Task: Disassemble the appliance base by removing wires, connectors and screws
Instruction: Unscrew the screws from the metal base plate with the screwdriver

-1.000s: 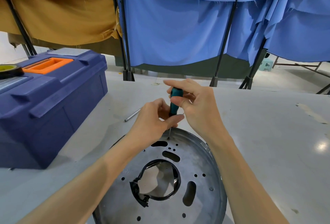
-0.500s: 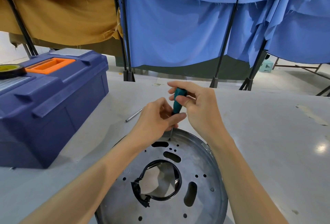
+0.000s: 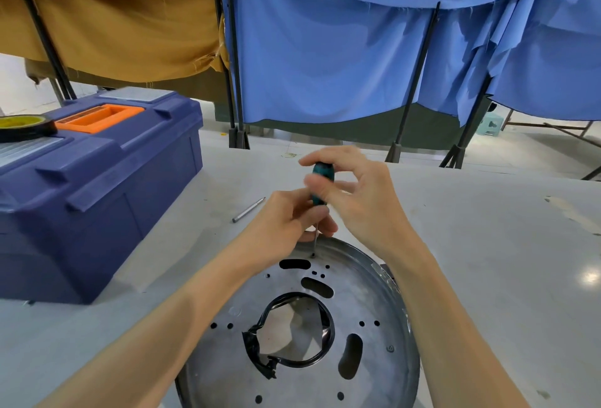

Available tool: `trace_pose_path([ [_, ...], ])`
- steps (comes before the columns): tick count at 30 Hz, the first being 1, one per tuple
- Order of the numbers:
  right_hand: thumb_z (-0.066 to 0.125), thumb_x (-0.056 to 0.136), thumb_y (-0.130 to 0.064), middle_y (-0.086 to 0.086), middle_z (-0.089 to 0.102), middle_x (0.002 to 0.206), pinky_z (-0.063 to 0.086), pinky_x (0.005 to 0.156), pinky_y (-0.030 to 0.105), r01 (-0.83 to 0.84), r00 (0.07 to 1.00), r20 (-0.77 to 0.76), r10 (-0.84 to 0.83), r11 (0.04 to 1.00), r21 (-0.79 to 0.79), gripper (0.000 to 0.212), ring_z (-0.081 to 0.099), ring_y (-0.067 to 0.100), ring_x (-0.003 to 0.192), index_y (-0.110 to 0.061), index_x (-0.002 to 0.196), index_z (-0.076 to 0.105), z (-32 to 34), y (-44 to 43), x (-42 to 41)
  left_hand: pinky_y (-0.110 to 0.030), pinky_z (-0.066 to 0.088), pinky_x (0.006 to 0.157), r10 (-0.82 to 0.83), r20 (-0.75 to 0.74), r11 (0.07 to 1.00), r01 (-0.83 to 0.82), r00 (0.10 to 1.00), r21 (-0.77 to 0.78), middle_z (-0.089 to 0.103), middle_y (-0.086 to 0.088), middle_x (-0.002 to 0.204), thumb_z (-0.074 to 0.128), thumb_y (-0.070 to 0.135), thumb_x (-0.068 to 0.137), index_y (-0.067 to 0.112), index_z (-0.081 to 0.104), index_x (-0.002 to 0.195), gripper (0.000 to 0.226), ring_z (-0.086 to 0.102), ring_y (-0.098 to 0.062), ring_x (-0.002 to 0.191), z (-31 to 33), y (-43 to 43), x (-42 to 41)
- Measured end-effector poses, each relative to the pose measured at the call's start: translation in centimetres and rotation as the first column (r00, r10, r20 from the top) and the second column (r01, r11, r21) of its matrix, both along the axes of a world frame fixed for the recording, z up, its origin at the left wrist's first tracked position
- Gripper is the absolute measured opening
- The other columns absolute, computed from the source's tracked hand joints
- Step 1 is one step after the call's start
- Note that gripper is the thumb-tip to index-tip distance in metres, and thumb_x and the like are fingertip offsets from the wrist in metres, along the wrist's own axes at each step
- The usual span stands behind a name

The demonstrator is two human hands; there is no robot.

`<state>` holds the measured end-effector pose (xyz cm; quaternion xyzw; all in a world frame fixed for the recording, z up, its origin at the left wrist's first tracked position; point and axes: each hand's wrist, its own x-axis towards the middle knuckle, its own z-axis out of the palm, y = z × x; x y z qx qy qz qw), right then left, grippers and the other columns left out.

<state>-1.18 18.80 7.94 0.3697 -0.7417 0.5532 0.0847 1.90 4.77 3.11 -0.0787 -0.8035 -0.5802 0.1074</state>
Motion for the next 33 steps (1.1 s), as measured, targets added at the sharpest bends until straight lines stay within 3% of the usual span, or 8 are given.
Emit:
trace_pose_path([
  [5,0.070,0.083,-0.003,-0.006,0.066,0.097,0.051,0.083,0.018,0.070,0.998,-0.011,-0.070,0.997,-0.017,0.041,0.061,0.004,0.088,-0.028,0.115,0.069,-0.1,-0.2,-0.1,-0.040,0.060,0.076,0.081,-0.024,0.997,-0.080,0.996,0.017,0.073,0.000,0.075,0.072,0.022,0.084,0.011,0.064,0.097,0.018,0.072,-0.016,0.075,0.3,0.4,-0.2],
  [8,0.056,0.086,0.012,-0.002,0.070,0.098,0.055,0.086,0.025,0.060,0.998,0.010,-0.059,0.998,-0.031,0.043,0.066,0.008,0.093,-0.022,0.107,0.070,-0.1,0.2,-0.3,-0.038,0.057,0.087,-0.047,0.028,0.999,0.047,0.998,0.003,0.074,0.001,0.086,0.055,0.012,0.096,0.016,0.062,0.107,0.013,0.071,-0.015,0.090,0.2,-0.2,-0.1],
  [11,0.067,0.087,-0.007,-0.005,0.064,0.106,0.052,0.085,0.028,0.007,0.999,0.035,-0.006,1.000,-0.028,0.025,0.061,0.009,0.098,-0.027,0.102,0.070,-0.1,0.2,-0.3,-0.036,0.057,0.088,-0.033,0.062,0.999,0.032,0.998,0.018,0.075,-0.001,0.087,0.048,0.003,0.099,0.016,0.064,0.101,0.021,0.072,-0.016,0.091,0.0,-0.7,0.0],
  [16,0.070,0.084,-0.005,-0.006,0.066,0.099,0.051,0.085,0.018,0.090,0.996,-0.023,-0.090,0.996,-0.018,0.036,0.062,0.005,0.089,-0.029,0.112,0.069,-0.2,0.0,-0.4,-0.033,0.061,0.071,0.093,0.006,0.995,-0.093,0.996,0.043,0.074,-0.005,0.076,0.077,0.018,0.080,0.009,0.057,0.086,0.023,0.073,-0.020,0.075,-0.3,0.0,-0.3],
  [22,0.061,0.090,-0.001,-0.001,0.066,0.104,0.054,0.080,0.018,0.007,0.999,0.046,-0.005,0.999,-0.037,0.026,0.065,0.008,0.093,-0.020,0.104,0.070,-0.2,0.5,-0.7,-0.035,0.058,0.083,0.000,0.010,1.000,-0.001,1.000,0.020,0.074,-0.006,0.085,0.045,0.010,0.101,0.022,0.062,0.100,0.021,0.071,-0.019,0.085,0.3,0.0,-0.1],
  [25,0.075,0.082,-0.018,0.000,0.059,0.108,0.050,0.078,0.015,0.058,0.998,0.005,-0.058,0.998,-0.010,0.026,0.059,0.008,0.093,-0.029,0.105,0.070,-0.4,0.2,-0.7,-0.041,0.060,0.078,0.052,0.009,0.998,-0.053,0.999,0.032,0.074,-0.005,0.079,0.056,0.011,0.096,0.014,0.064,0.093,0.008,0.072,-0.020,0.081,0.2,0.2,-0.2],
  [28,0.066,0.083,0.005,0.001,0.068,0.100,0.052,0.084,0.020,0.063,0.998,0.018,-0.062,0.997,-0.046,0.043,0.064,0.011,0.090,-0.024,0.115,0.069,-0.3,0.4,-0.9,-0.040,0.060,0.075,0.081,0.018,0.995,-0.082,0.997,0.062,0.074,-0.006,0.078,0.071,0.019,0.085,0.009,0.058,0.091,0.017,0.073,-0.022,0.078,0.3,0.3,-0.4],
  [33,0.063,0.089,-0.001,-0.001,0.066,0.107,0.055,0.080,0.019,-0.006,0.999,0.047,0.008,0.999,-0.041,0.030,0.065,0.011,0.097,-0.023,0.108,0.069,-0.4,0.6,-1.0,-0.035,0.058,0.085,-0.002,0.026,1.000,0.001,1.000,0.025,0.074,-0.009,0.086,0.047,0.006,0.099,0.016,0.062,0.106,0.019,0.072,-0.021,0.086,0.4,0.2,-0.2],
])
